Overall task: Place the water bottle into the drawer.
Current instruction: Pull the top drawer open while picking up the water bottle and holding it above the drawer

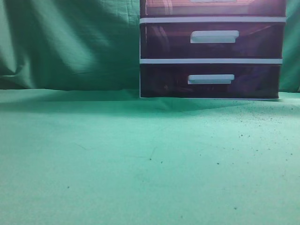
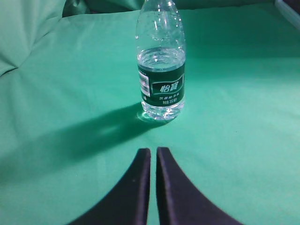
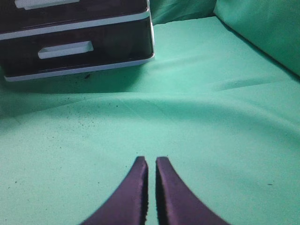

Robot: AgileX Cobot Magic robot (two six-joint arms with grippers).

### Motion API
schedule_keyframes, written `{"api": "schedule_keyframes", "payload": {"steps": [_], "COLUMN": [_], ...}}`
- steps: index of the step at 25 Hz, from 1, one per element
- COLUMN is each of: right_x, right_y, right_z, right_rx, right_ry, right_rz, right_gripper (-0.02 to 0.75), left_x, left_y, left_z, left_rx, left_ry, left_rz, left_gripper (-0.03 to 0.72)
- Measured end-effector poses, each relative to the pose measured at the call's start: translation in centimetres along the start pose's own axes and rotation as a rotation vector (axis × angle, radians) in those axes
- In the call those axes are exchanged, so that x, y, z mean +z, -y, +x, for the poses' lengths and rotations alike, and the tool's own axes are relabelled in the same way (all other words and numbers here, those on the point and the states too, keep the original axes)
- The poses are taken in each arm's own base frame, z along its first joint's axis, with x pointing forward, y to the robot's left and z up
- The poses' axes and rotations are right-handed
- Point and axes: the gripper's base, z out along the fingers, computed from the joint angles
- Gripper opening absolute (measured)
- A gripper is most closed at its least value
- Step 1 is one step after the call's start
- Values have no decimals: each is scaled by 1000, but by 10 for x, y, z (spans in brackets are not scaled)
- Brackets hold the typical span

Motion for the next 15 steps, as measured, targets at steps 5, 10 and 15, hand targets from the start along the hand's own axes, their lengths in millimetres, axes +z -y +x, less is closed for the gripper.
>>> {"api": "schedule_keyframes", "payload": {"steps": [5, 10, 15], "right_x": [0, 0, 0], "right_y": [0, 0, 0], "right_z": [0, 0, 0], "right_rx": [0, 0, 0], "right_ry": [0, 0, 0], "right_rz": [0, 0, 0], "right_gripper": [50, 50, 50], "left_x": [0, 0, 0], "left_y": [0, 0, 0], "left_z": [0, 0, 0], "left_rx": [0, 0, 0], "left_ry": [0, 0, 0], "left_rz": [0, 0, 0], "left_gripper": [0, 0, 0]}}
